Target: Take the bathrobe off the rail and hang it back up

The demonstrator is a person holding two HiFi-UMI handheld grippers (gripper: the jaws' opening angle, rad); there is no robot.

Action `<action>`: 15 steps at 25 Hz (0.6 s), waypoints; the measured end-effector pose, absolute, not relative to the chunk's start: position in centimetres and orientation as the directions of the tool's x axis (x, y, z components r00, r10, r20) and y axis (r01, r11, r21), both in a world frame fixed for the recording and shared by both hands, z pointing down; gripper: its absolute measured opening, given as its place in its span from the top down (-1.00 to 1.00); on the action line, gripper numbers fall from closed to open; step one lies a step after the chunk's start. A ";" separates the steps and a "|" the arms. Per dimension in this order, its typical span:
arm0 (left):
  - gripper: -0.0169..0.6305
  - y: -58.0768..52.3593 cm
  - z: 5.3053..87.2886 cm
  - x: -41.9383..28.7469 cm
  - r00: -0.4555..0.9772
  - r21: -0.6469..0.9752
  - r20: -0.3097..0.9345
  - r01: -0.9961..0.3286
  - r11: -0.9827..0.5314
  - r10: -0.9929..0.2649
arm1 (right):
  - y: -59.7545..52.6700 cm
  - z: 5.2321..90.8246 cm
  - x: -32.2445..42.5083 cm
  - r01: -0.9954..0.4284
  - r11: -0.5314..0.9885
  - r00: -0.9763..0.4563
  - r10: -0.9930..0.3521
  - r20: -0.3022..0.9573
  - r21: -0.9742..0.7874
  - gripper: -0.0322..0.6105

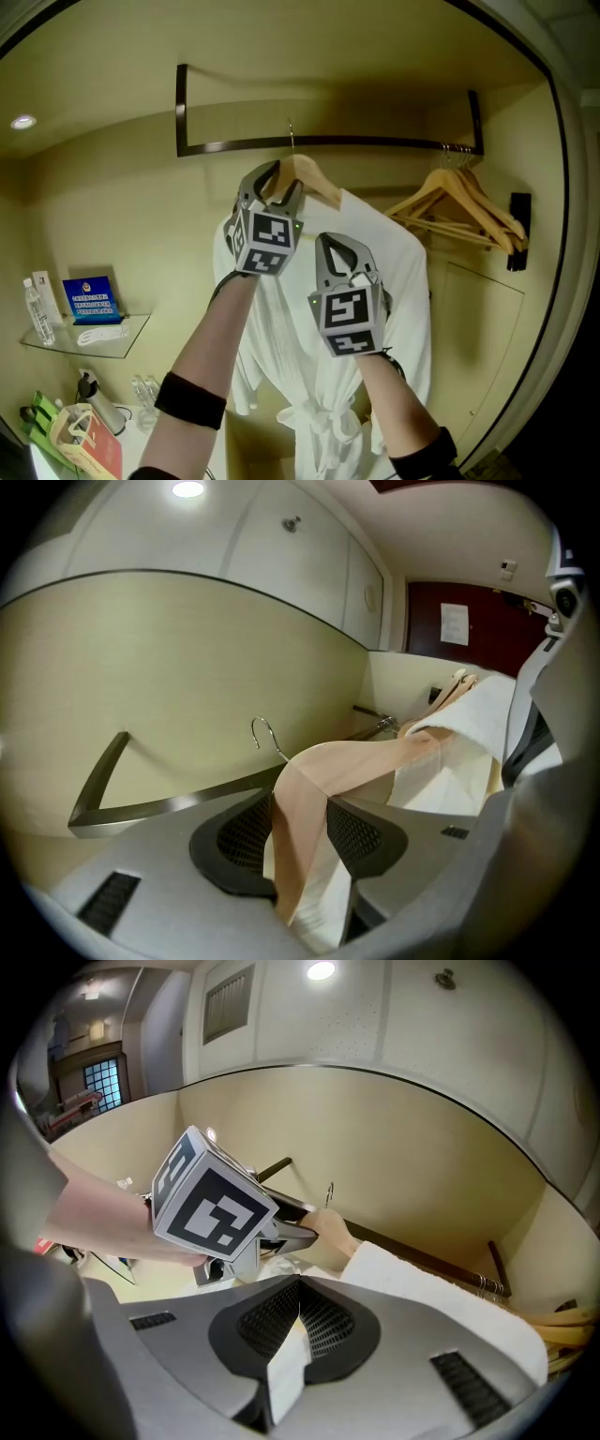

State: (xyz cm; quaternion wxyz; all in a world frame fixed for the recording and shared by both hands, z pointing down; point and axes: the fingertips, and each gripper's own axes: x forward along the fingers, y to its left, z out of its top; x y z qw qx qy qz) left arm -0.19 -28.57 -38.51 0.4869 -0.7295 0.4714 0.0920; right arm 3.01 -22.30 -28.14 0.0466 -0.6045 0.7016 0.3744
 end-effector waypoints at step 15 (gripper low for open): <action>0.36 -33.8 -37.3 -1.6 0.544 -0.601 -0.556 -0.785 -0.147 -0.629 | -26.1 -27.3 1.8 -0.879 -0.009 -0.252 -0.840 -0.480 0.477 0.82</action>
